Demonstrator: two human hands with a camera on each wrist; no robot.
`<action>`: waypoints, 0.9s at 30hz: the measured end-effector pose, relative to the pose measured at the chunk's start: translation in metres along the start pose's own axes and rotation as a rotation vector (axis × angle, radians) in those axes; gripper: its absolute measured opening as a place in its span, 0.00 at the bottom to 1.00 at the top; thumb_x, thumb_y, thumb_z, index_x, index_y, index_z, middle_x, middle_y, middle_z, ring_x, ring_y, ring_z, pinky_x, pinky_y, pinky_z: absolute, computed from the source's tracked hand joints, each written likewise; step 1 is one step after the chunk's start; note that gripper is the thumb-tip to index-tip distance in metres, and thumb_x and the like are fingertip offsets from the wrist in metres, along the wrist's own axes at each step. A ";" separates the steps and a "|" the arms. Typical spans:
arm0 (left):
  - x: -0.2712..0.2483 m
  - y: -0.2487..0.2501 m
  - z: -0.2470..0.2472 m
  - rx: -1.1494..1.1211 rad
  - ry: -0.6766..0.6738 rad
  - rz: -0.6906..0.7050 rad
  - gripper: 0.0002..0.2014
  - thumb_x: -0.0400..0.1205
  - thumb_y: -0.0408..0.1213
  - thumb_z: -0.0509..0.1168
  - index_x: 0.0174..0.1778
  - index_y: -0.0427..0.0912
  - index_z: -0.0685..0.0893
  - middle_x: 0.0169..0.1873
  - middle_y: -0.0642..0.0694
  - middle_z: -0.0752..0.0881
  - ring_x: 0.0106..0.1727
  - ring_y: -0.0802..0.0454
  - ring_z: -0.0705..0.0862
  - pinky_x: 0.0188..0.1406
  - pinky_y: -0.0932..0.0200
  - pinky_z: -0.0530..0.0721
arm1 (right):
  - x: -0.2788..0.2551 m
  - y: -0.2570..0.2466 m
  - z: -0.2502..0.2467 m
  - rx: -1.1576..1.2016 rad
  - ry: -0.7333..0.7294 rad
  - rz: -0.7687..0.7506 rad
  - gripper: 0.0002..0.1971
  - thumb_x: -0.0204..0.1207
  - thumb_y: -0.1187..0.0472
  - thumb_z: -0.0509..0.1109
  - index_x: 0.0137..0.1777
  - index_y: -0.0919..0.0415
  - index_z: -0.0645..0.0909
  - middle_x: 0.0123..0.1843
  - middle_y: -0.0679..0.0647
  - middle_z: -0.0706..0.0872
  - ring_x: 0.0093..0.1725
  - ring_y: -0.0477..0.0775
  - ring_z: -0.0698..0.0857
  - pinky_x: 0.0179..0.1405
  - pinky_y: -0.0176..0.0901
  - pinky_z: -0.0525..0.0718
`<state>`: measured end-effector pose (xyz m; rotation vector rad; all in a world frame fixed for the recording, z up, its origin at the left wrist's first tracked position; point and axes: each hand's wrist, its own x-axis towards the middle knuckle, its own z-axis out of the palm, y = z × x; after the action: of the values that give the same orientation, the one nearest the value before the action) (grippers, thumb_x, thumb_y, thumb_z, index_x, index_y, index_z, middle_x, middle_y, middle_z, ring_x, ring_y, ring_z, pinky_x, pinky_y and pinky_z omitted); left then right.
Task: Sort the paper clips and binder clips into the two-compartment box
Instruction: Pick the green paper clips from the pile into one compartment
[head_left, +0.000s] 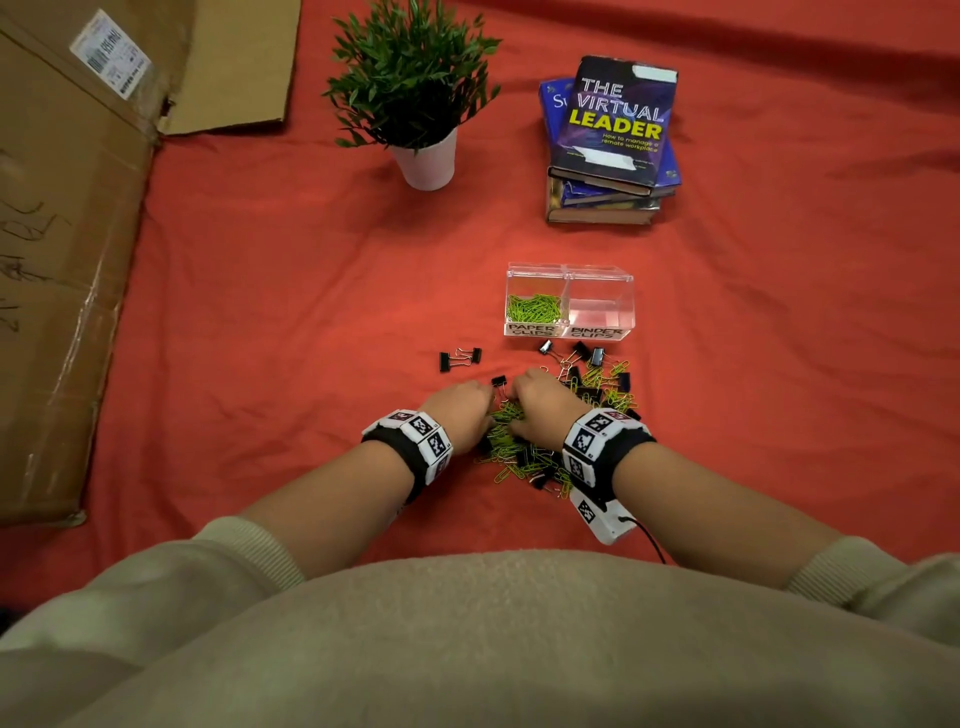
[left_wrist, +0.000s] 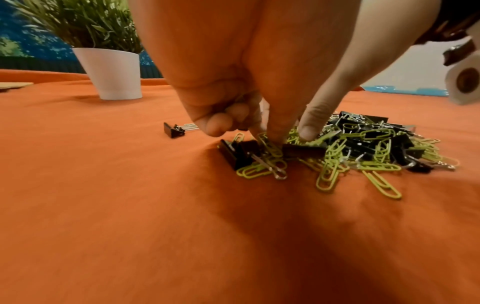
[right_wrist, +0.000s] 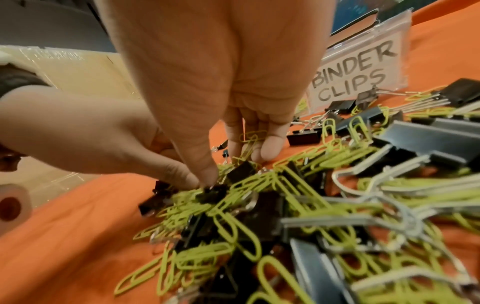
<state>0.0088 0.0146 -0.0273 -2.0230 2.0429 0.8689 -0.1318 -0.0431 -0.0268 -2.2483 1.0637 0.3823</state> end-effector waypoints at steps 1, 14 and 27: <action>0.000 -0.001 0.000 -0.007 -0.003 0.001 0.12 0.82 0.41 0.63 0.56 0.38 0.77 0.57 0.38 0.81 0.59 0.38 0.81 0.53 0.48 0.78 | -0.001 0.000 0.000 0.002 0.002 0.003 0.19 0.72 0.62 0.72 0.62 0.66 0.75 0.59 0.60 0.77 0.61 0.60 0.78 0.60 0.47 0.78; -0.002 -0.010 -0.007 -0.228 0.025 -0.016 0.07 0.83 0.36 0.62 0.50 0.35 0.77 0.51 0.39 0.78 0.48 0.47 0.75 0.52 0.54 0.75 | -0.015 0.018 -0.018 0.322 -0.031 0.116 0.03 0.78 0.61 0.69 0.48 0.60 0.79 0.39 0.50 0.81 0.36 0.50 0.80 0.32 0.36 0.74; 0.003 0.001 -0.009 -0.563 0.016 -0.170 0.03 0.84 0.38 0.60 0.47 0.44 0.73 0.40 0.44 0.81 0.36 0.48 0.77 0.32 0.58 0.73 | 0.011 0.027 -0.120 0.599 0.138 0.183 0.06 0.77 0.62 0.70 0.39 0.59 0.78 0.40 0.58 0.85 0.37 0.54 0.82 0.41 0.49 0.84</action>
<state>0.0105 0.0072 -0.0212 -2.4245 1.7274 1.5245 -0.1455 -0.1394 0.0491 -1.6676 1.2602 -0.0277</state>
